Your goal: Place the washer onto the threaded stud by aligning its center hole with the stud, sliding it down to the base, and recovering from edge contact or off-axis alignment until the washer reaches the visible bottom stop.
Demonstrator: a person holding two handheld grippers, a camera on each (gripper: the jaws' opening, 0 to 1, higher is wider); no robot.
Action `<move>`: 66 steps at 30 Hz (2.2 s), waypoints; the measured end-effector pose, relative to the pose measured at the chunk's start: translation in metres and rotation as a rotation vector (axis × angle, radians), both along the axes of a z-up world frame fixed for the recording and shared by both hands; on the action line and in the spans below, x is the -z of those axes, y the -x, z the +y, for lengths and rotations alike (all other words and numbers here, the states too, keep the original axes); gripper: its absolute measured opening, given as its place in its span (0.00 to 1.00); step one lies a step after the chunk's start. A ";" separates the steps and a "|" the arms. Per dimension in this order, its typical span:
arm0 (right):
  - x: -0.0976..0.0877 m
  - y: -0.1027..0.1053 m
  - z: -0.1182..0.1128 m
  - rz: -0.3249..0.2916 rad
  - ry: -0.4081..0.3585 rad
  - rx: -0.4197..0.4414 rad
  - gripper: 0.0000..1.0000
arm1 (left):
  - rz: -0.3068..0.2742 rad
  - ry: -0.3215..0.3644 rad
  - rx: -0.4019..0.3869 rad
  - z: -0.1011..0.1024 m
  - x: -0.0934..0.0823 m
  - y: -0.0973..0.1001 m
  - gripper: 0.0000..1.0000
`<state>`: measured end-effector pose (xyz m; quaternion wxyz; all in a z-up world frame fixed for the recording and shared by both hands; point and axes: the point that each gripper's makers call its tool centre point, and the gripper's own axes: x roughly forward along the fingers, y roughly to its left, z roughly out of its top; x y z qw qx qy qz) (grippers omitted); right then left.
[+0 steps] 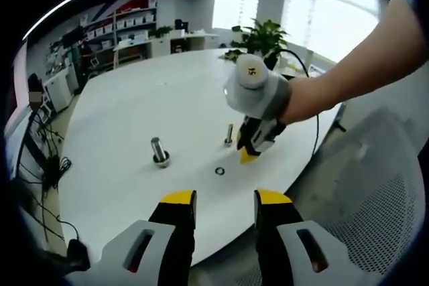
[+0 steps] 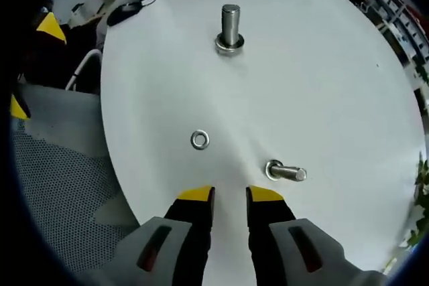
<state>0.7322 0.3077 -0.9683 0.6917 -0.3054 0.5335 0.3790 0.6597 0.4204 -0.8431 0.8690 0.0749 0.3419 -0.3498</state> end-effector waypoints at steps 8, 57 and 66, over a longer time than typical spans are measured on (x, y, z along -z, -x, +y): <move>0.004 0.003 0.022 0.016 -0.022 -0.034 0.23 | 0.006 0.023 -0.018 0.001 -0.001 0.000 0.32; 0.008 0.000 0.052 0.016 0.115 -0.220 0.15 | -0.019 -0.067 0.084 -0.008 0.003 0.007 0.31; 0.007 -0.002 0.049 -0.028 0.023 -0.165 0.14 | -0.014 -0.080 0.094 -0.008 0.005 0.007 0.30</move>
